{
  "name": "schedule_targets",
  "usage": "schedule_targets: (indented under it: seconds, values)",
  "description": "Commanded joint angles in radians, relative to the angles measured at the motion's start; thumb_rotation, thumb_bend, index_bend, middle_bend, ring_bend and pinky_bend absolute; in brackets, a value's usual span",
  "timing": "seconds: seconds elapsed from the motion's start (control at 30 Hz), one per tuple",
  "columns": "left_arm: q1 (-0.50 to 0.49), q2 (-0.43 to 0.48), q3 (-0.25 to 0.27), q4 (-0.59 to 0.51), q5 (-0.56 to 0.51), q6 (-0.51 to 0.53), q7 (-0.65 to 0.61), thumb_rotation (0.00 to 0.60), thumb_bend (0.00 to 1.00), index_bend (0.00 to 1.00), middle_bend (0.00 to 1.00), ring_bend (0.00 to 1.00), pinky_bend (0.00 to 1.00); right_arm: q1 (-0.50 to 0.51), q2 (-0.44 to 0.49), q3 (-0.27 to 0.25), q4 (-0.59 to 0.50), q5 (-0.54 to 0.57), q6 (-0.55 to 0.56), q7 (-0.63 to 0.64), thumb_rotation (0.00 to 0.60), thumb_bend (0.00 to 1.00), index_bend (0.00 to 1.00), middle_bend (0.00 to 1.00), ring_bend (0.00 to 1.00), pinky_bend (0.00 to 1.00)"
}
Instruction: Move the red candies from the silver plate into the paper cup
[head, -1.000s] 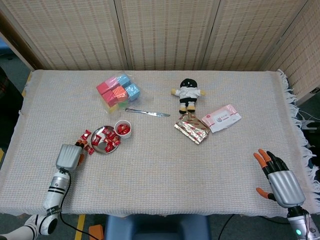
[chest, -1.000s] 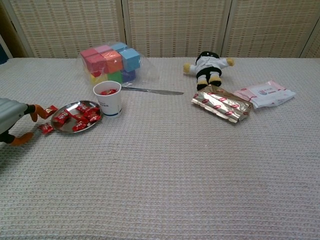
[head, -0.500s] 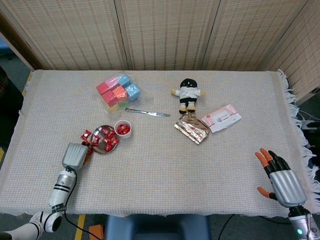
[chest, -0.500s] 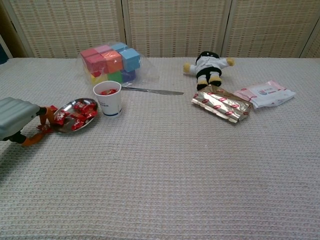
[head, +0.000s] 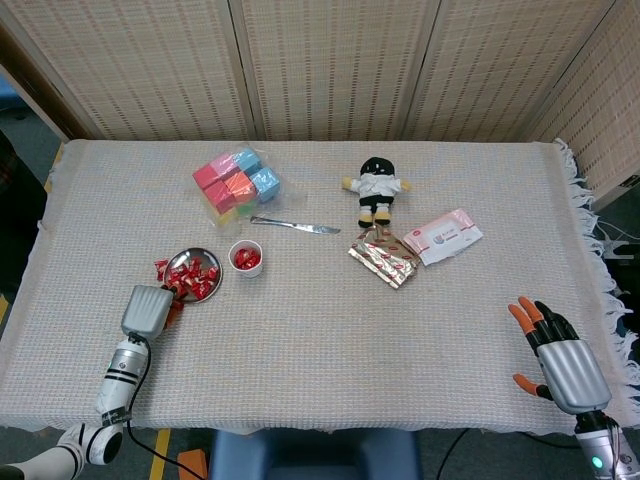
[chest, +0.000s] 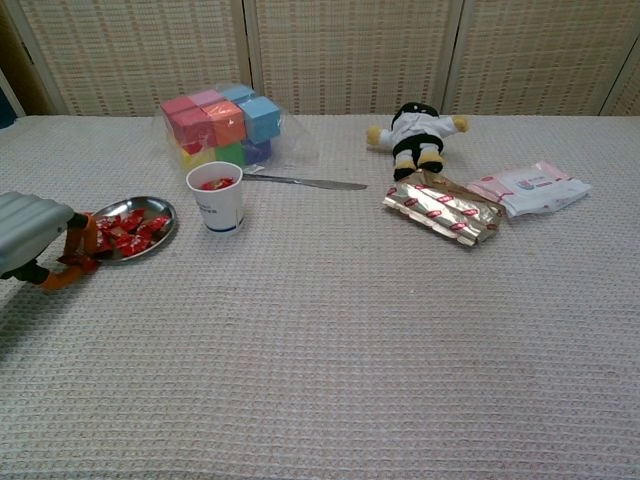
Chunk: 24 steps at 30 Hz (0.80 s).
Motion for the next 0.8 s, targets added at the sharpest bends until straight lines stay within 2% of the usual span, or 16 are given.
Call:
schedule_targets:
  seconds: [0.03, 0.23, 0.37, 0.6, 0.8]
  values:
    - [0.004, 0.013, 0.002, -0.021, 0.01, 0.017, -0.018, 0.6, 0.4, 0.53, 0.57, 0.74, 1.0, 0.0, 0.0, 0.001, 0.0, 0.002, -0.001, 0.0, 0.6, 0.0, 0.0, 0.0, 0.0, 0.16]
    - [0.014, 0.067, 0.0, -0.115, 0.018, 0.035, -0.05, 0.6, 0.4, 0.53, 0.57, 0.74, 1.0, 0.0, 0.001, 0.001, 0.0, 0.003, -0.001, 0.001, 0.6, 0.0, 0.0, 0.0, 0.0, 0.16]
    - [0.024, 0.103, 0.01, -0.177, 0.004, 0.004, -0.064, 0.6, 0.4, 0.52, 0.55, 0.74, 1.0, 0.0, 0.0, 0.001, 0.0, 0.003, -0.001, -0.001, 0.6, 0.0, 0.0, 0.0, 0.0, 0.16]
    - [0.027, 0.108, 0.022, -0.177, -0.015, -0.045, -0.064, 0.6, 0.4, 0.46, 0.48, 0.74, 1.0, -0.001, -0.002, -0.001, -0.001, 0.0, 0.001, -0.005, 0.6, 0.0, 0.0, 0.0, 0.0, 0.16]
    - [0.032, 0.104, 0.032, -0.169, -0.006, -0.042, -0.067, 0.6, 0.4, 0.36, 0.42, 0.74, 1.0, 0.0, -0.001, 0.0, -0.001, 0.003, -0.001, -0.004, 0.6, 0.0, 0.0, 0.0, 0.0, 0.16]
